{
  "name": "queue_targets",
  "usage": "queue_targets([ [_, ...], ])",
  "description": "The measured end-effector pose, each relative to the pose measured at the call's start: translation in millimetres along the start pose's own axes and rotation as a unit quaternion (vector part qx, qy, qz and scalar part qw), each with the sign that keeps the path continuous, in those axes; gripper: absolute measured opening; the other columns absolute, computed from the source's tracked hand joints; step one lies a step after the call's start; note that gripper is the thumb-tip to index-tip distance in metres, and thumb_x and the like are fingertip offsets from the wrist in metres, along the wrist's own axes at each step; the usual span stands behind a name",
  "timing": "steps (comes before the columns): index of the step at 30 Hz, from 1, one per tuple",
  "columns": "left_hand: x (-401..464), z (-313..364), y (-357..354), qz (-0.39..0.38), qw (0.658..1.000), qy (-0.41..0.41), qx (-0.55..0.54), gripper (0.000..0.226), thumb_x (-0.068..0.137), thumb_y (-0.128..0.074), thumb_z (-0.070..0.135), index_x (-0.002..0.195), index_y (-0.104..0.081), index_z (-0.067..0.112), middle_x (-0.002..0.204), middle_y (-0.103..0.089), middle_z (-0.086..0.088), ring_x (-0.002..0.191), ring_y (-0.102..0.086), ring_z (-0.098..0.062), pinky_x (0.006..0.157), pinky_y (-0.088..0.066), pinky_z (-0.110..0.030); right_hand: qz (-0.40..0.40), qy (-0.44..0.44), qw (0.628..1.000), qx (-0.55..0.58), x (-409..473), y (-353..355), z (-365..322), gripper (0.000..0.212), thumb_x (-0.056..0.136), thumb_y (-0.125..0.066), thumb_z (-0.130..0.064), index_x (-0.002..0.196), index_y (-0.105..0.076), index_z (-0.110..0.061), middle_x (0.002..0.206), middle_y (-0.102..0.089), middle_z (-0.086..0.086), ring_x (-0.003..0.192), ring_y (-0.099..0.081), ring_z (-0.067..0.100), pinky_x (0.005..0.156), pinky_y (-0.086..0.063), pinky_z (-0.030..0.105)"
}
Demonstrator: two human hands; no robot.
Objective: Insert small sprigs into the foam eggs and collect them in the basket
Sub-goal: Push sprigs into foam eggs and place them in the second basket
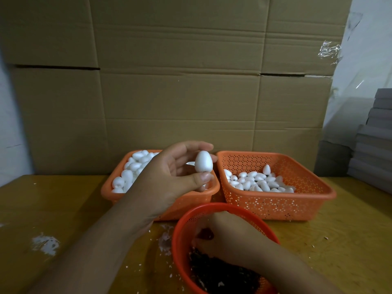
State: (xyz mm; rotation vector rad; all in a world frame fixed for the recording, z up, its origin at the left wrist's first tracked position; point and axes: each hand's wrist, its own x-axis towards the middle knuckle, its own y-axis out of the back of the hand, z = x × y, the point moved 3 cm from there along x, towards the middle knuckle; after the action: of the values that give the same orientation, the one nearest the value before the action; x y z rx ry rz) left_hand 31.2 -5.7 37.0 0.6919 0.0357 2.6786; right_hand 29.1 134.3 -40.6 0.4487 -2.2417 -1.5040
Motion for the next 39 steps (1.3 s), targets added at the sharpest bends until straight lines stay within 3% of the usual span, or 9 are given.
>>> queue_targets([
  [7,-1.3,2.8,-4.1,-0.031,0.997,-0.002,-0.067,0.039,0.086,-0.058,-0.011,0.116,-0.057,0.013,0.115,-0.073,-0.002,0.094,-0.072,-0.017,0.073,-0.057,-0.023,-0.002,0.002,1.0,0.001,-0.1,0.5,0.3,0.017,0.089,-0.06,-0.034,0.1,-0.07,-0.027,0.103,-0.069,-0.01,0.092,-0.061,0.007,0.084,-0.051,0.034],
  [12,-1.6,4.1,-4.6,-0.02,0.994,0.012,-0.104,0.04,0.082,-0.071,0.022,0.118,-0.056,0.013,0.113,-0.073,-0.005,0.09,-0.073,-0.022,0.073,-0.057,-0.025,-0.001,0.002,1.0,-0.002,0.3,0.0,0.1,0.017,0.089,-0.059,-0.033,0.099,-0.07,-0.025,0.099,-0.069,-0.009,0.089,-0.062,0.008,0.083,-0.052,0.034],
  [15,-1.7,3.0,-3.5,-0.013,0.994,0.022,-0.102,0.046,0.08,-0.065,0.041,0.115,-0.058,0.013,0.11,-0.074,-0.007,0.088,-0.073,-0.02,0.071,-0.056,-0.024,-0.001,0.002,1.0,-0.003,0.0,0.0,0.3,0.017,0.089,-0.059,-0.033,0.099,-0.07,-0.025,0.098,-0.069,-0.009,0.088,-0.062,0.008,0.082,-0.052,0.035],
  [21,-0.4,2.1,-1.8,0.003,0.994,0.011,-0.11,0.037,0.076,-0.06,0.058,0.081,-0.069,0.022,0.093,-0.075,-0.011,0.073,-0.069,-0.017,0.066,-0.056,-0.025,-0.006,-0.001,1.0,-0.01,0.6,0.2,0.6,0.018,0.089,-0.058,-0.035,0.1,-0.07,-0.025,0.1,-0.069,-0.008,0.09,-0.062,0.01,0.084,-0.051,0.036],
  [25,1.6,0.7,0.6,0.018,0.993,0.024,-0.115,0.047,0.077,-0.052,0.066,0.071,-0.07,0.023,0.079,-0.071,-0.008,0.063,-0.064,-0.015,0.061,-0.054,-0.024,-0.004,-0.001,1.0,-0.004,0.3,-1.0,0.6,0.018,0.088,-0.059,-0.034,0.099,-0.07,-0.027,0.102,-0.069,-0.009,0.091,-0.062,0.009,0.084,-0.051,0.036],
  [32,3.8,-2.5,1.2,0.01,0.975,0.076,-0.21,0.054,0.084,-0.041,0.06,0.066,-0.073,0.021,0.069,-0.067,-0.005,0.059,-0.061,-0.012,0.056,-0.053,-0.023,0.029,-0.023,0.998,0.055,1.3,3.7,3.7,0.012,0.088,-0.06,-0.032,0.091,-0.069,-0.026,0.076,-0.072,-0.005,0.067,-0.065,0.002,0.076,-0.053,0.029],
  [39,4.0,-4.3,1.3,-0.006,0.944,0.101,-0.313,0.043,0.087,-0.048,0.044,0.093,-0.08,0.016,0.09,-0.073,-0.005,0.065,-0.065,-0.012,0.058,-0.055,-0.025,0.028,-0.028,0.997,0.071,0.6,2.0,3.6,0.012,0.089,-0.06,-0.034,0.092,-0.069,-0.026,0.073,-0.072,-0.005,0.063,-0.065,0.0,0.075,-0.054,0.028],
])
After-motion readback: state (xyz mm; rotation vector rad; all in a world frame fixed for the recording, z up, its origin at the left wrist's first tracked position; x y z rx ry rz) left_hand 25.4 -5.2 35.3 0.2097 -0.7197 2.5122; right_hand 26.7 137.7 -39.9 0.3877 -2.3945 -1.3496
